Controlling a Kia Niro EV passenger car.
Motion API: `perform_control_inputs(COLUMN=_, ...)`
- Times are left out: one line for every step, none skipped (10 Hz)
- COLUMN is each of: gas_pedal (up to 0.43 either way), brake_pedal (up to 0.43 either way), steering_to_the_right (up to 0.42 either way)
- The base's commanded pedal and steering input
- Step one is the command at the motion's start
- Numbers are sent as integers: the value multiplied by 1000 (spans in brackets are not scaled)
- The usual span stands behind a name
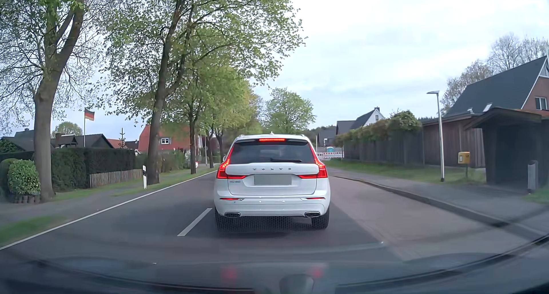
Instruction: Follow the waypoints while adhering to traffic rules and regulations
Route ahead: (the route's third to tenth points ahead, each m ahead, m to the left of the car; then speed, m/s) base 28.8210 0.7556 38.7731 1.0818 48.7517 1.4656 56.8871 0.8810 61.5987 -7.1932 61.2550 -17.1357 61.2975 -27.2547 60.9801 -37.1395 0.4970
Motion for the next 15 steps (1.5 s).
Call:
perform_control_inputs(gas_pedal=0, brake_pedal=159, steering_to_the_right=-2)
perform_control_inputs(gas_pedal=0, brake_pedal=159, steering_to_the_right=-2)
perform_control_inputs(gas_pedal=0, brake_pedal=159, steering_to_the_right=-2)
perform_control_inputs(gas_pedal=0, brake_pedal=159, steering_to_the_right=-2)
perform_control_inputs(gas_pedal=0, brake_pedal=159, steering_to_the_right=-2)
perform_control_inputs(gas_pedal=0, brake_pedal=159, steering_to_the_right=-2)
perform_control_inputs(gas_pedal=0, brake_pedal=159, steering_to_the_right=-2)
perform_control_inputs(gas_pedal=0, brake_pedal=159, steering_to_the_right=-2)
perform_control_inputs(gas_pedal=0, brake_pedal=159, steering_to_the_right=-2)
perform_control_inputs(gas_pedal=0, brake_pedal=159, steering_to_the_right=-2)
perform_control_inputs(gas_pedal=0, brake_pedal=159, steering_to_the_right=-2)
perform_control_inputs(gas_pedal=0, brake_pedal=159, steering_to_the_right=-2)
perform_control_inputs(gas_pedal=0, brake_pedal=159, steering_to_the_right=-2)
perform_control_inputs(gas_pedal=0, brake_pedal=171, steering_to_the_right=-1)
perform_control_inputs(gas_pedal=0, brake_pedal=171, steering_to_the_right=-1)
